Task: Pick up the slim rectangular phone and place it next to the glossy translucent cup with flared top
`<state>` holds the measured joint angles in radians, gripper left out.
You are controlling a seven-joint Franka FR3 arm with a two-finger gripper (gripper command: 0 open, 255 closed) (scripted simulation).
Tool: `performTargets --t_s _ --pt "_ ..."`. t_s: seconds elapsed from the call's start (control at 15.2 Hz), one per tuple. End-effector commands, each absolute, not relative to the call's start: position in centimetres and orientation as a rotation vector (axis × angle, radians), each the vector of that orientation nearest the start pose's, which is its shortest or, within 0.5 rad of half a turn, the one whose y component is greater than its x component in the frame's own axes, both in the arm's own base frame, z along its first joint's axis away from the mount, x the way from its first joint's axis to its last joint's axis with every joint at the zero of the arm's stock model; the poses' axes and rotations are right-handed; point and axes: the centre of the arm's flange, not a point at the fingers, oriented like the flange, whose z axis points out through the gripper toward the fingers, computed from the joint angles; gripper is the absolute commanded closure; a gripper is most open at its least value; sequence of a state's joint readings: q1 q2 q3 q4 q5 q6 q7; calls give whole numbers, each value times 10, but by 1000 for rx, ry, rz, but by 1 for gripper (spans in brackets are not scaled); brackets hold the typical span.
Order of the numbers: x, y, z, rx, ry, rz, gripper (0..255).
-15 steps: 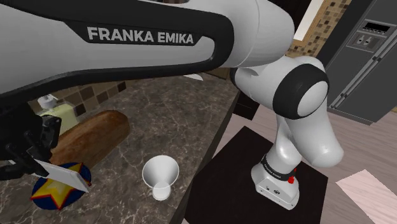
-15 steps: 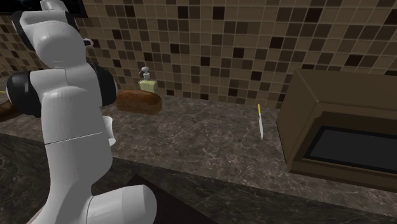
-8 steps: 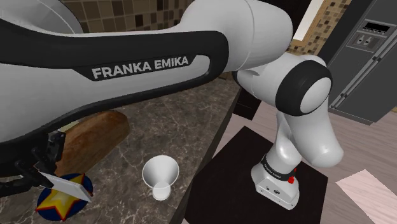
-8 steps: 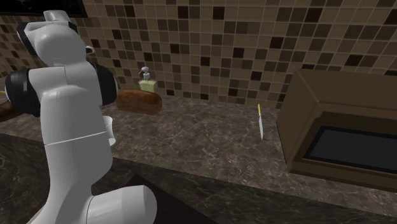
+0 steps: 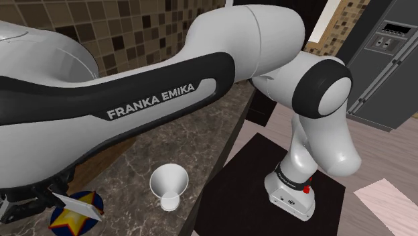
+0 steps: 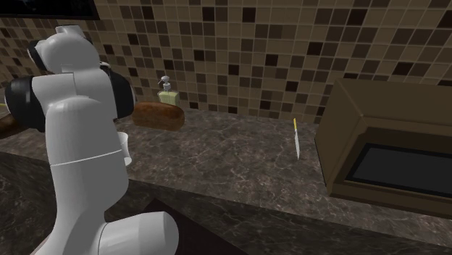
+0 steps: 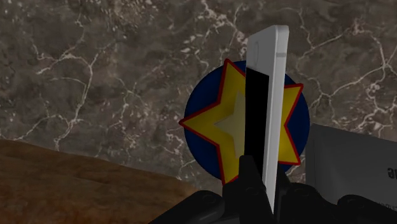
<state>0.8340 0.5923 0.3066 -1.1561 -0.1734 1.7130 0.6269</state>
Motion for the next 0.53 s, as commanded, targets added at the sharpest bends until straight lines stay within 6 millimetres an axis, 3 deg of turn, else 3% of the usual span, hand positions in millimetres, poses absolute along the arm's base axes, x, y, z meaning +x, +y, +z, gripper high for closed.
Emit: performTargets --t_s 0.0,0.46 --pt "367 619 455 -3056 -765 8 255" --pt "367 619 418 -3056 -765 8 255"
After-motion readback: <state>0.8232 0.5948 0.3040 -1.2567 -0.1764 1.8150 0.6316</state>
